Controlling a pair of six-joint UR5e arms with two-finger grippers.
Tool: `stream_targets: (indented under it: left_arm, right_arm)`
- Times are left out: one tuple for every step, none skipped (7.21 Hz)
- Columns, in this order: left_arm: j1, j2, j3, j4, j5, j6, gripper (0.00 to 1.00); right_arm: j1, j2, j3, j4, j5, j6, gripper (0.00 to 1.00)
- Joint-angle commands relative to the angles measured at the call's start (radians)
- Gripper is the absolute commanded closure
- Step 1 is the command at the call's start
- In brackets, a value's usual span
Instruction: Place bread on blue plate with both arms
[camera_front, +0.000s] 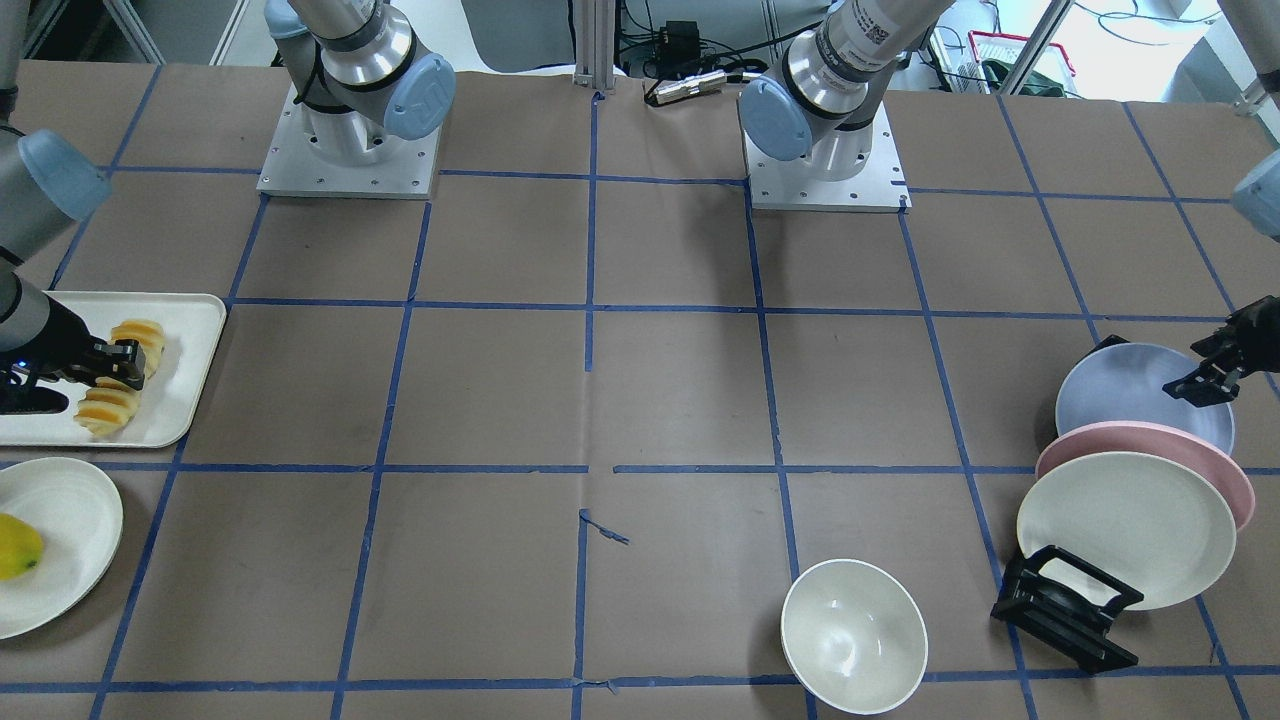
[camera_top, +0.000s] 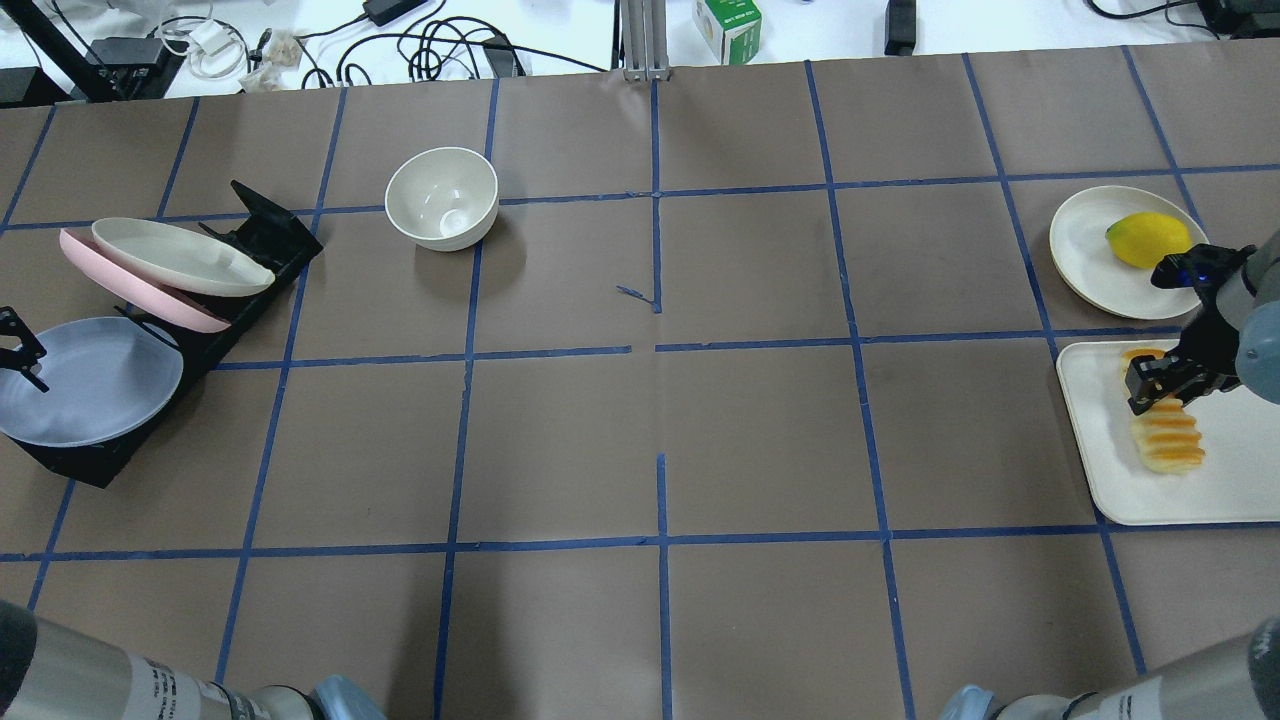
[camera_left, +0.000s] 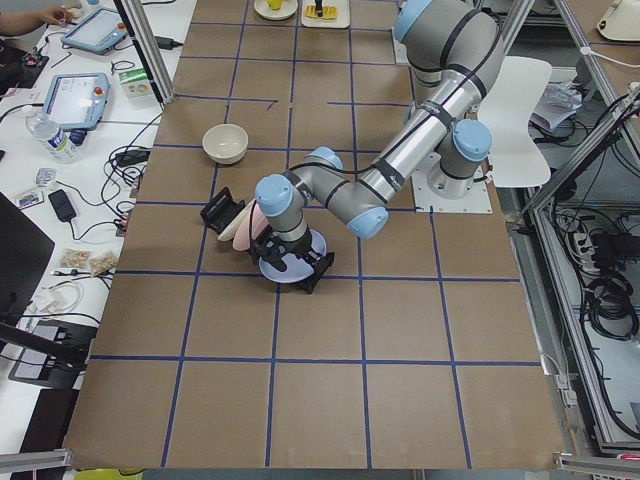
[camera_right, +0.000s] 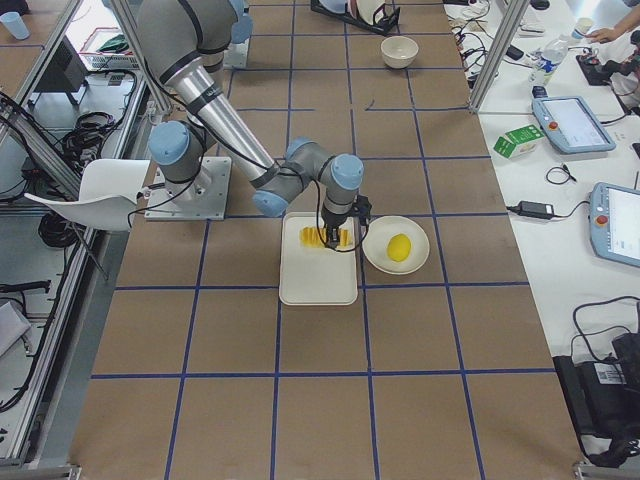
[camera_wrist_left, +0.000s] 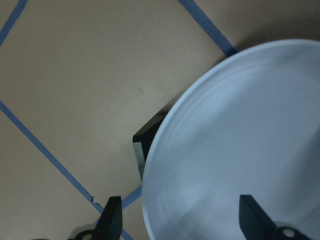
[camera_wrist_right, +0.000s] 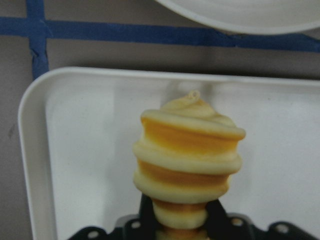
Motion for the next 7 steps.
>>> stream_targets:
  left_arm:
    - [0.021,-0.001,-0.004,0.016,-0.004,0.016,0.37]
    - [0.022,0.001,0.0,0.017,0.0,0.019,0.4]
    - [0.026,-0.002,-0.004,0.022,-0.004,0.019,0.49]
    - [0.026,-0.008,-0.006,0.022,-0.005,0.019,0.56]
    - [0.026,-0.01,-0.006,0.023,-0.003,0.019,0.7]
    - [0.026,-0.011,-0.007,0.057,-0.005,0.021,0.91]
    - [0.026,-0.011,-0.009,0.059,-0.005,0.021,1.0]
  right_arm:
    - [-0.001,-0.024,-0.004,0.018,-0.003,-0.001,1.0]
    - [-0.001,-0.047,-0.015,0.036,-0.006,0.002,1.0]
    - [-0.001,-0.074,-0.042,0.123,-0.005,0.01,1.0]
    - [0.005,-0.094,-0.082,0.186,-0.005,0.019,1.0]
    - [0.009,-0.094,-0.114,0.203,-0.006,0.021,1.0]
    - [0.011,-0.096,-0.125,0.205,-0.008,0.021,1.0]
    - [0.019,-0.097,-0.133,0.205,-0.008,0.022,1.0]
